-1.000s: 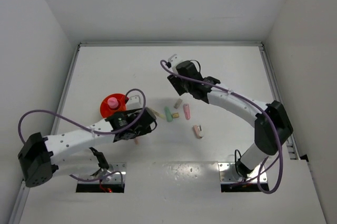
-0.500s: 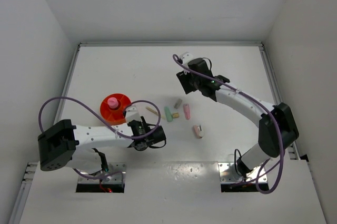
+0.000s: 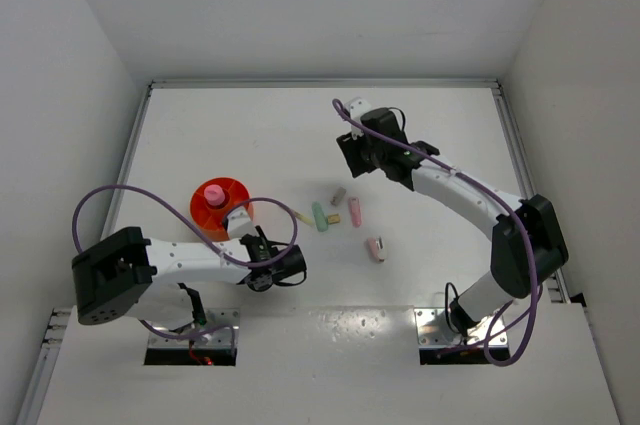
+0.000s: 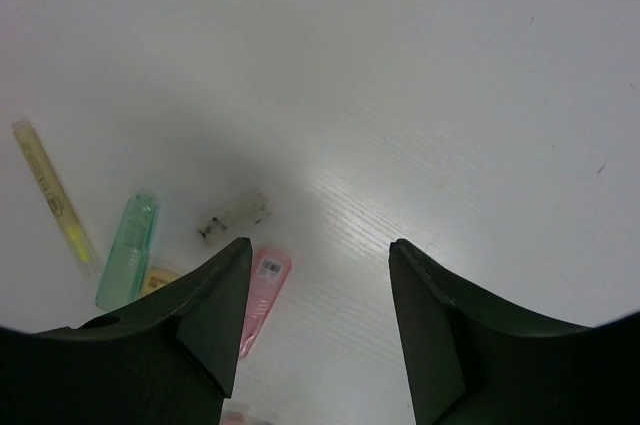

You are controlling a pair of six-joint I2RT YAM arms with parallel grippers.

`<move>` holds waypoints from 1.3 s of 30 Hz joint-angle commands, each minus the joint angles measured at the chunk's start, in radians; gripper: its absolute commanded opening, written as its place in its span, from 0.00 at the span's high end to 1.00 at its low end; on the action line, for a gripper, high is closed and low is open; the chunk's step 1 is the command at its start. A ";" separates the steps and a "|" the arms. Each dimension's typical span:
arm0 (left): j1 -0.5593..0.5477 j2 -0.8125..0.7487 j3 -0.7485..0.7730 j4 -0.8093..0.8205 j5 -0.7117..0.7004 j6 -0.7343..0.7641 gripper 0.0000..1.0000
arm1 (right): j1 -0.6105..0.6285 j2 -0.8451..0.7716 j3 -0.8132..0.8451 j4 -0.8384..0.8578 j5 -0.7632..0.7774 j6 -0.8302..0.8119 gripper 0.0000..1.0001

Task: Sort the stationery into containers
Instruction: Pick up the pen from the center of the board.

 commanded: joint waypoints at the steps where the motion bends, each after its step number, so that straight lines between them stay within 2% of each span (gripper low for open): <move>1: 0.030 0.002 -0.012 0.061 -0.044 0.000 0.48 | -0.015 -0.026 0.000 0.022 -0.030 0.027 0.43; 7: 0.063 0.052 -0.021 0.107 -0.053 0.043 0.55 | -0.024 -0.026 0.000 0.022 -0.039 0.027 0.43; 27: 0.072 0.204 -0.030 0.145 -0.091 0.034 0.61 | -0.061 -0.035 0.000 0.013 -0.098 0.045 0.43; 39: 0.084 0.167 -0.008 0.156 0.048 0.103 0.65 | -0.079 -0.035 0.000 0.013 -0.116 0.054 0.43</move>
